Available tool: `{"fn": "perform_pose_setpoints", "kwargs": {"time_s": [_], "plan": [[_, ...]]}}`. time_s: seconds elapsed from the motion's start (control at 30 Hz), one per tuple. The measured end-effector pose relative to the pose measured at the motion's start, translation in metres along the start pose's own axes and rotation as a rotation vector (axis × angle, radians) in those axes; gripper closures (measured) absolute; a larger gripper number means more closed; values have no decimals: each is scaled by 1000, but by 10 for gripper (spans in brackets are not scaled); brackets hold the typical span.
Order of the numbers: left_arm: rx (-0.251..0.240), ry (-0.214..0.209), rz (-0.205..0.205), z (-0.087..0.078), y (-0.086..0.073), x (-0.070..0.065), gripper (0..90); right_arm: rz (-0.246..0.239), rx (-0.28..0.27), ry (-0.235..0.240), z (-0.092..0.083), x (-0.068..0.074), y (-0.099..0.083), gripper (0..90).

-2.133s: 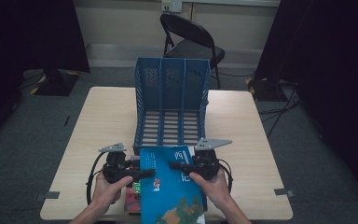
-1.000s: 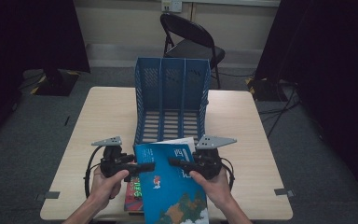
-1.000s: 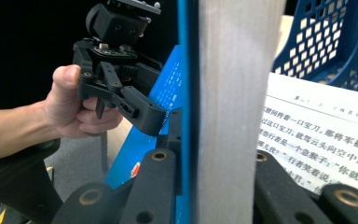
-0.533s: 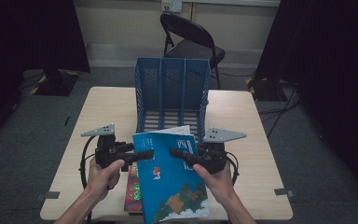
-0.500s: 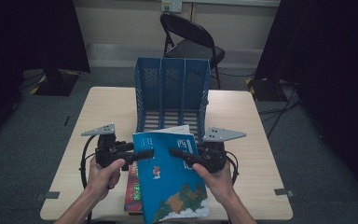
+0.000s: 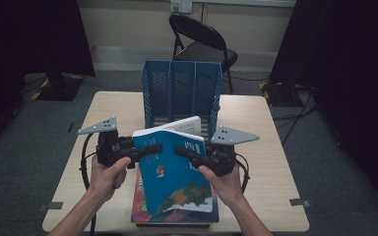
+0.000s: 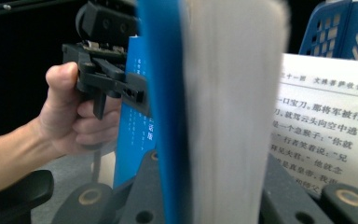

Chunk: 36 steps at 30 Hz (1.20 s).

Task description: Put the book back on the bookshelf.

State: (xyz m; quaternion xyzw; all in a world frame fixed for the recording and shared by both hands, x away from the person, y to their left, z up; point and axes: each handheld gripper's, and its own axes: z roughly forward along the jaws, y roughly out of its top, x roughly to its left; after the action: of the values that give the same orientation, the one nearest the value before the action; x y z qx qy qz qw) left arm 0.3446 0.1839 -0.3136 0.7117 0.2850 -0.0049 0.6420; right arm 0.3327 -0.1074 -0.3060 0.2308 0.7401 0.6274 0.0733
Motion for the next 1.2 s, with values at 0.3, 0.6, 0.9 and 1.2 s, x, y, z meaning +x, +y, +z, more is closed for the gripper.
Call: {"fn": "perform_pose_setpoints", "kwargs": {"time_s": [0.3,0.6,0.9,1.2], "plan": [[3,12,22,8,0,-6,583,32,5,19,-8,-3,-5,802],[-30,32,103,-1,14,-10,599,11,-20,12,-2,-2,6,802],[-59,72,136,-7,-1,-24,540,-15,-33,70,2,5,-6,784],[-51,77,162,-12,-4,-32,573,-59,-7,7,-10,9,-11,669]]}}
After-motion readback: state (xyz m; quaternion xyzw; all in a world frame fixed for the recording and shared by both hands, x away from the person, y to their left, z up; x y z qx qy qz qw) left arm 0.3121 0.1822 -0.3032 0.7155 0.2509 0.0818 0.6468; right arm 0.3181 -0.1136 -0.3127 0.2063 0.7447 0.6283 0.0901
